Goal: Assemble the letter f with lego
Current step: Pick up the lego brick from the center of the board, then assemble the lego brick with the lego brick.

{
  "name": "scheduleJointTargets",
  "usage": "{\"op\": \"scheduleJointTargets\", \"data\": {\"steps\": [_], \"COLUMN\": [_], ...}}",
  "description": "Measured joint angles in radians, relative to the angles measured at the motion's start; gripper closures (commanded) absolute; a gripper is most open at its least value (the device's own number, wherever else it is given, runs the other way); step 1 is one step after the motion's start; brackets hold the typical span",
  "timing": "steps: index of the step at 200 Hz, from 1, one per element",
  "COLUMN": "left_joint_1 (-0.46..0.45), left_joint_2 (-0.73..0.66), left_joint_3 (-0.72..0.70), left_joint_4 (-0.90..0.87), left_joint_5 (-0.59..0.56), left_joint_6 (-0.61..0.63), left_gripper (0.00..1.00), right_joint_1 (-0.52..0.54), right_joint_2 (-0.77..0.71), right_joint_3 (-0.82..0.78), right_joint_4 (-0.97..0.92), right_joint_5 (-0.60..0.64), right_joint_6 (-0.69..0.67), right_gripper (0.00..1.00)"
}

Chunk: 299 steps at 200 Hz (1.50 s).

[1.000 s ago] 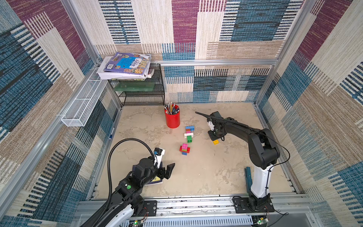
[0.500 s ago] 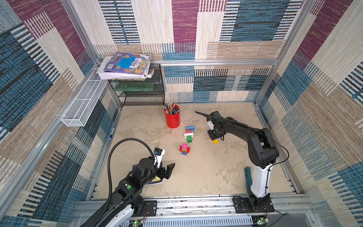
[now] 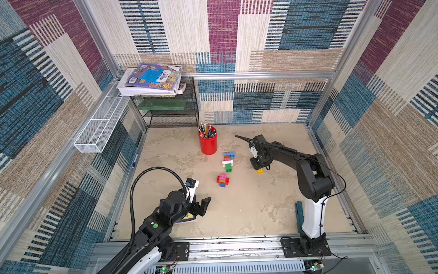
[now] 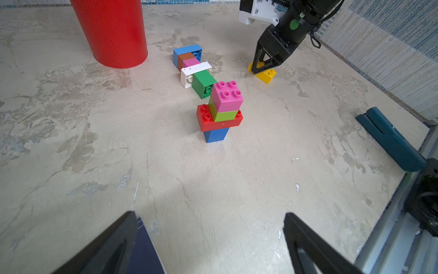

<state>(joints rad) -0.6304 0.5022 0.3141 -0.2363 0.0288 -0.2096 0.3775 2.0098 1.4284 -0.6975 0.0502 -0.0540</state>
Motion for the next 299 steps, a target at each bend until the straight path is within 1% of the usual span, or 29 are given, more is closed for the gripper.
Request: {"op": "scheduleJointTargets", "data": {"steps": [46,95,168,191,206,216,223,235,299], "left_joint_1": [0.000,0.000,0.000,0.000,0.000,0.000,0.000,0.000,0.000], "left_joint_2": [0.000,0.001,-0.012,-0.022,-0.030,-0.034,-0.034,-0.036,-0.027], "left_joint_3": [0.000,0.000,0.000,0.000,-0.002,-0.003,-0.004,-0.004,-0.004], "left_joint_4": [0.000,0.000,-0.001,-0.001,-0.002,-0.003,-0.005,-0.006,-0.004], "left_joint_5": [0.000,0.000,0.003,0.003,0.003,0.003,0.003,0.003,0.000], "left_joint_6": [0.000,0.000,0.000,0.000,0.000,0.000,0.000,0.000,0.000], "left_gripper": [0.01,0.01,0.01,0.01,0.01,0.01,0.01,0.01,0.01], "right_joint_1": [0.000,0.024,0.134,0.168,0.185,0.195,0.202,0.215,0.307], "right_joint_2": [-0.006,-0.013,-0.011,-0.002,0.000,0.002,0.002,0.003,-0.013], "right_joint_3": [0.021,0.131,0.367,0.421,0.448,0.465,0.473,0.483,0.448], "right_joint_4": [-0.011,-0.083,-0.255,-0.300,-0.326,-0.342,-0.352,-0.367,-0.384], "right_joint_5": [-0.017,-0.023,-0.013,-0.037,-0.066,-0.070,-0.076,-0.090,-0.137], "right_joint_6": [-0.001,-0.019,-0.067,-0.098,-0.124,-0.138,-0.147,-0.165,-0.212], "right_gripper": [0.73,0.76,0.76,0.77,0.79,0.85,0.88,0.90,0.90]}}
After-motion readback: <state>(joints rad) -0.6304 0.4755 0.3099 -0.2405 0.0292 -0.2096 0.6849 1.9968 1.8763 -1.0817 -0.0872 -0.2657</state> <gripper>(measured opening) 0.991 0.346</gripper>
